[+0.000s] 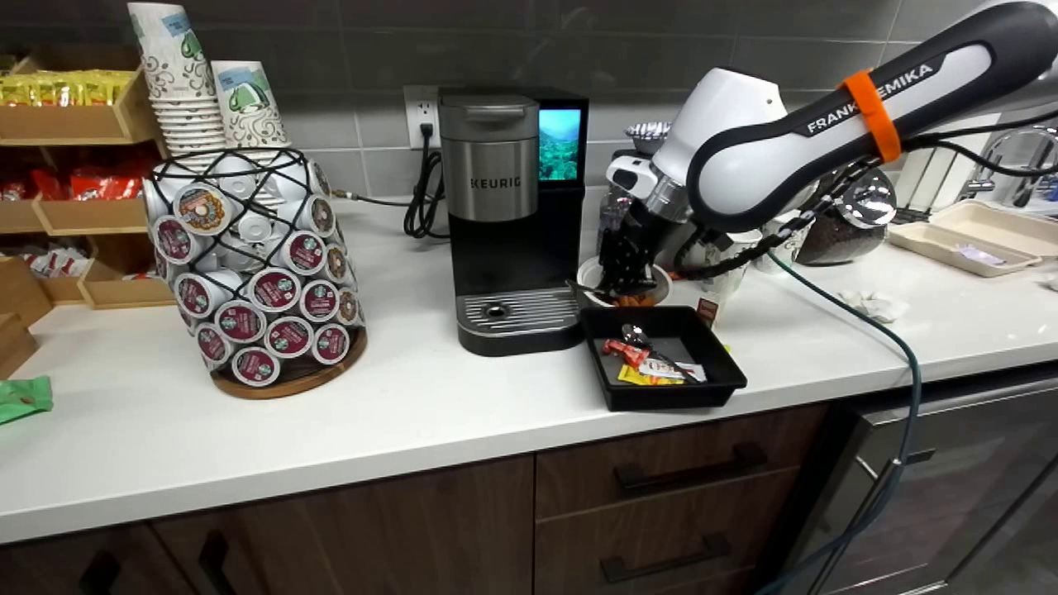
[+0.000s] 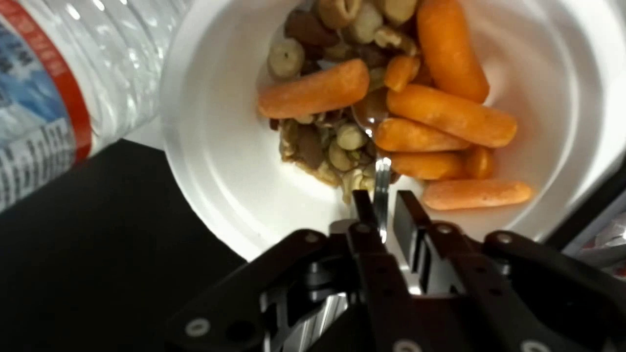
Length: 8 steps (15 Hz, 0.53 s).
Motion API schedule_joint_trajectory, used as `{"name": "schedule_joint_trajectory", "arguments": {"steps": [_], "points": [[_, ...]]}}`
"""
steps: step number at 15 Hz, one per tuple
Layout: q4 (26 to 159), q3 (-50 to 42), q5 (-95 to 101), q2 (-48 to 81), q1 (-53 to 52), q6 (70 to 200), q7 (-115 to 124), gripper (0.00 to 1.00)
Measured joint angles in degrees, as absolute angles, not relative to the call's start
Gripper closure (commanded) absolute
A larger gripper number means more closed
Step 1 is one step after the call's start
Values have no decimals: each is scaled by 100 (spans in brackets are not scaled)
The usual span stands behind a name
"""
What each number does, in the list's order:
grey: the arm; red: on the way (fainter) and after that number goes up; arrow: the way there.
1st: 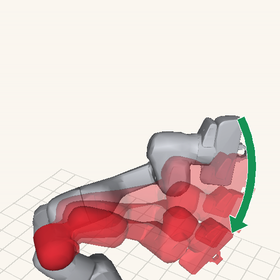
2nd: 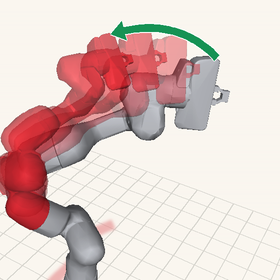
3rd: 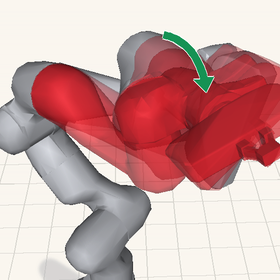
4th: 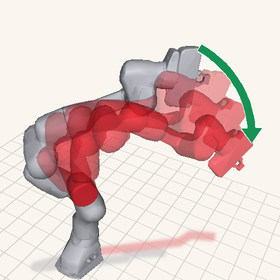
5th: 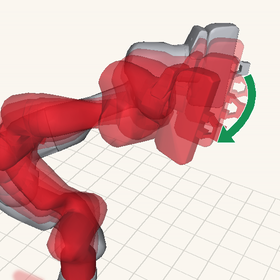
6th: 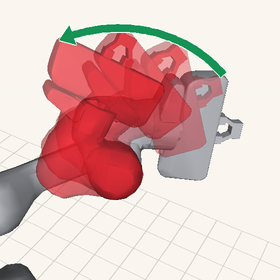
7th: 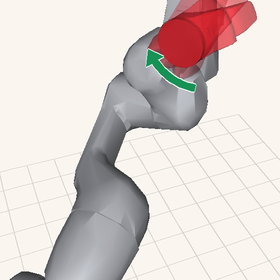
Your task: Put the spoons in the white bowl into the tray
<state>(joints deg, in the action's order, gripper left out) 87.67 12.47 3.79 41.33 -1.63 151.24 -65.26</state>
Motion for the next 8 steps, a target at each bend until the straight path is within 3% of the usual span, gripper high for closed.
{"name": "schedule_joint_trajectory", "arguments": {"steps": [8], "points": [[8813, 1475, 288, 3923, -79, 15807, -6501, 98]]}}
